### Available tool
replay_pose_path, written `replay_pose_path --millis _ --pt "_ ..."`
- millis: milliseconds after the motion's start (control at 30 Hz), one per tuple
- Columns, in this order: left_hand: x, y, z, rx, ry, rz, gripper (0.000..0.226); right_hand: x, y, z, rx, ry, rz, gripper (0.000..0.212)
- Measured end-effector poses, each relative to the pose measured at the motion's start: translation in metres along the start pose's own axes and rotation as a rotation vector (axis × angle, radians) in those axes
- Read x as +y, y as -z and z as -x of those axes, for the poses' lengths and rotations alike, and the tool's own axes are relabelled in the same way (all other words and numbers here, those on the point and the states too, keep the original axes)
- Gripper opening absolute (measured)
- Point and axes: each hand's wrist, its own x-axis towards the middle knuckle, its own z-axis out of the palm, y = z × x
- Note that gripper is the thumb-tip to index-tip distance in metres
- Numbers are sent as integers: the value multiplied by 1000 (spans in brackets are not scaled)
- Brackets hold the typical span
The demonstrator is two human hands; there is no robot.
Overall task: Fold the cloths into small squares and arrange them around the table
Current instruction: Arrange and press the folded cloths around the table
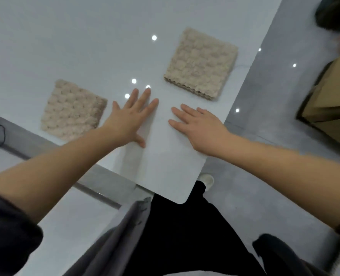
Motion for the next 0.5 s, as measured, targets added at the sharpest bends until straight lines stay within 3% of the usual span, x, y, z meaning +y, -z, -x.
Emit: replay_pose_path --millis 133,333,500 --pt "2 -1 2 6 13 13 136 8 4 -3 13 74 85 62" --pt "4 -3 1 22 40 33 139 33 -9 -17 224 294 184 56" --pt "3 -4 3 34 50 47 142 49 -6 -19 248 426 177 51"
